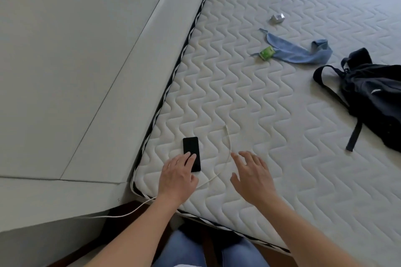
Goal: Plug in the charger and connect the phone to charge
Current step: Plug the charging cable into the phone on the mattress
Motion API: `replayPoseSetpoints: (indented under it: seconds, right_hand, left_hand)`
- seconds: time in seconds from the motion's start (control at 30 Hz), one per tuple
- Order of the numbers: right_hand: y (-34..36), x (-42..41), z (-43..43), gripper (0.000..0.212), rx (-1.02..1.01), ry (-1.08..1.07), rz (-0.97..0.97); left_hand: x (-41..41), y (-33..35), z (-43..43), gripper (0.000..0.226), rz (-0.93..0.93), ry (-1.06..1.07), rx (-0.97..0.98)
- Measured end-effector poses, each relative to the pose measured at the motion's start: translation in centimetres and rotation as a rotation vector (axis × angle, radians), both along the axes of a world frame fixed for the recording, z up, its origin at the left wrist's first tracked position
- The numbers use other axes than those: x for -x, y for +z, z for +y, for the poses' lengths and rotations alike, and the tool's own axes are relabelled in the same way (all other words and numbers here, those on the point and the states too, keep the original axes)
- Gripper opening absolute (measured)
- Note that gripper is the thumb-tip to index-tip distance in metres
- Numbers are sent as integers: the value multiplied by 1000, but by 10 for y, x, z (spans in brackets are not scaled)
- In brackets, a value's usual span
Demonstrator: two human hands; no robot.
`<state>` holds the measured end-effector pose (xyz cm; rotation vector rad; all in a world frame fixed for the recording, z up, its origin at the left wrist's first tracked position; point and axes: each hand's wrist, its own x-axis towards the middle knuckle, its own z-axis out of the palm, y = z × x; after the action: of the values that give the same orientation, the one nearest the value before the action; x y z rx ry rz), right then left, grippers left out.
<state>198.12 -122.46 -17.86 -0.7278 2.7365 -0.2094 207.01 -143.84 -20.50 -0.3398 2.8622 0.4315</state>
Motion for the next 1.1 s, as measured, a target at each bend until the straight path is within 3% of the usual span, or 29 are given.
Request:
replayPoseSetpoints:
  seconds: [0.27, 0.53, 0.7, 0.93, 1.1]
  right_hand:
    - [-88, 61, -4, 56, -43, 39, -33]
    - [-201, 113, -41, 51, -54, -44, -52]
    - [-252, 138, -57, 44, -56, -119, 4]
    - [-292, 155, -69, 23, -3, -245, 139]
    - [-296, 168, -80, 23, 79, -346, 52]
  left_hand:
    - [20, -109, -4, 63, -147, -95, 16]
    - [19, -226, -38, 88, -180, -198, 47]
    - [27, -256, -59, 77, -86, -300, 47]
    - [53, -268, -65, 78, -19, -356, 44]
    - [86, -273, -66, 83, -26, -393, 54]
